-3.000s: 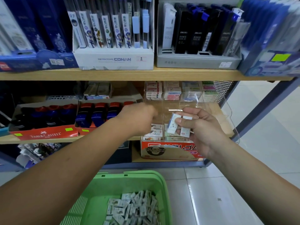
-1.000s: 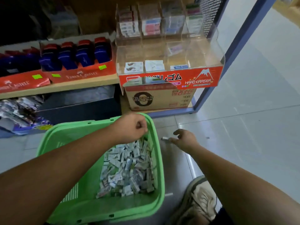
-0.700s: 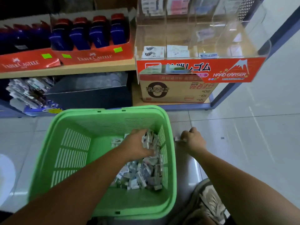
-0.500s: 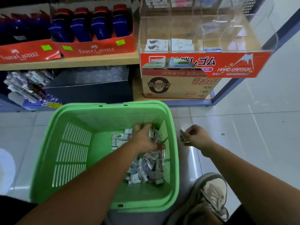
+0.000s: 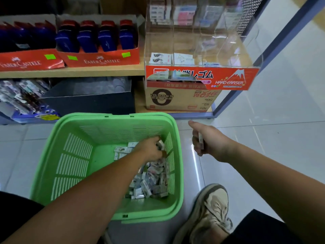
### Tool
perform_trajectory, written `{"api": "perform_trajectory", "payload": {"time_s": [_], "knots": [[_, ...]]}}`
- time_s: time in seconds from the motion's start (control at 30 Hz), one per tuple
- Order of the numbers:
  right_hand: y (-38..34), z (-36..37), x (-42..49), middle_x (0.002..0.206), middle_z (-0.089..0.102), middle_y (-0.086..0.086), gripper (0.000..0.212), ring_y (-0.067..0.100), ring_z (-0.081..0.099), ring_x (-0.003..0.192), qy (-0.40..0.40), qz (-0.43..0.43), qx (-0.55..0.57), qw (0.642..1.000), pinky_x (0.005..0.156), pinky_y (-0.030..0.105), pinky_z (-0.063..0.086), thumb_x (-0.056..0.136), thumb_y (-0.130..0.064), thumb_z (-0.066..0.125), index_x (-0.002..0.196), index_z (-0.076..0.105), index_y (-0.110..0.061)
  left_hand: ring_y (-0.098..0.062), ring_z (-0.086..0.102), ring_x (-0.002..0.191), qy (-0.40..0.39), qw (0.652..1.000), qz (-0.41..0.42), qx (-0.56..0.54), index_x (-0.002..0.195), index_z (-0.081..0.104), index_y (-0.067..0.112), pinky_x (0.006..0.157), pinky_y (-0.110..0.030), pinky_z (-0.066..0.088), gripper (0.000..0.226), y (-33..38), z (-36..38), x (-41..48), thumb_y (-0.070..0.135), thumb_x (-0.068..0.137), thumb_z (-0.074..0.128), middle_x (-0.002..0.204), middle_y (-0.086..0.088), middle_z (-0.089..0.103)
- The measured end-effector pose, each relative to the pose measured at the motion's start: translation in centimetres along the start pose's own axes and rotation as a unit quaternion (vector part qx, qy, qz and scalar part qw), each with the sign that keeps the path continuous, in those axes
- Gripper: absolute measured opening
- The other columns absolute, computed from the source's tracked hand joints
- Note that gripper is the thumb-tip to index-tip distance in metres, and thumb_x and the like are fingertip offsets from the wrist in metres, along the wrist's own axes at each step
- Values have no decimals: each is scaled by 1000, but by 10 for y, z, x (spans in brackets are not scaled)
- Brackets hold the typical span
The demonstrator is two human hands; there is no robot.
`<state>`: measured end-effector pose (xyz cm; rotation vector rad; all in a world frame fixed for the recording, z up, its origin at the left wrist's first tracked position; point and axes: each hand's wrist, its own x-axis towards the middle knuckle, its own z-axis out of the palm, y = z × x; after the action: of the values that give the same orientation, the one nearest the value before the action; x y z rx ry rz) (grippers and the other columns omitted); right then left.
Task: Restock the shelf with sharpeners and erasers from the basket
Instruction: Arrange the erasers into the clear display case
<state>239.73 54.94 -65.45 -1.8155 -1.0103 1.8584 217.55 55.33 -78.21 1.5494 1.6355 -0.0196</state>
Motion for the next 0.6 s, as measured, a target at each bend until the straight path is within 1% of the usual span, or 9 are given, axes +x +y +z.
{"api": "perform_trajectory", "payload": {"time_s": [0.07,0.1,0.17,0.23,0.33,0.4,0.5,0.57,0.6], "knots": [[-15,-2,-17,53,39,12,53,26,42,50,-2,-15,-77,997,57,34,38,105,-45,49,61,42,-17,-25,67,98,9,999,17,-44,105,66,28,80,-29,54,25,-3,-9,-5,34,83,77,101,5,70],[-23,-2,-26,51,41,12,55,26,44,50,-10,-24,-108,994,57,34,39,107,-40,47,58,42,-16,-25,68,92,8,997,28,-67,96,63,27,76,-30,56,17,-2,-15,-9,26,85,77,95,3,68],[-41,-1,-46,51,48,13,55,26,47,52,-21,-36,-163,986,58,34,44,110,-36,43,61,47,-11,-26,70,81,5,995,48,-93,92,61,25,66,-37,61,17,3,-28,-23,19,88,77,93,-2,66],[-58,3,-64,54,51,11,48,25,49,50,-23,-46,-197,979,55,32,47,112,-38,41,79,54,-6,-26,70,73,0,993,53,-101,93,61,22,53,-37,60,16,13,-44,-43,18,89,77,97,-10,66],[-80,14,-85,57,53,4,41,22,49,47,-15,-62,-223,973,60,33,47,111,-43,43,106,63,-7,-21,68,64,-15,990,77,-117,94,63,24,48,-32,57,16,34,-76,-71,19,89,77,96,-11,64],[-96,25,-99,66,56,4,44,20,46,43,-6,-77,-238,968,66,34,42,109,-49,45,109,66,-10,-17,62,58,6,986,96,-137,95,65,25,45,-27,52,14,55,-105,-94,19,88,76,92,-8,64],[-123,37,-118,83,57,6,41,18,36,41,1,-109,-260,960,52,26,34,104,-52,55,111,69,-15,-17,60,56,29,975,134,-176,98,67,22,45,-28,47,15,86,-153,-132,21,88,78,84,-6,64],[-138,43,-125,81,55,6,33,15,34,42,-13,-118,-259,959,48,23,29,100,-47,64,112,73,-17,-16,63,58,27,966,162,-199,101,66,21,45,-29,46,16,101,-181,-156,25,90,78,76,-3,67],[-145,45,-125,80,58,7,30,14,35,42,-18,-123,-242,962,48,23,31,100,-43,66,113,73,-16,-16,64,59,29,961,173,-212,102,66,22,45,-28,45,17,107,-192,-166,26,91,77,75,-2,69]]}}
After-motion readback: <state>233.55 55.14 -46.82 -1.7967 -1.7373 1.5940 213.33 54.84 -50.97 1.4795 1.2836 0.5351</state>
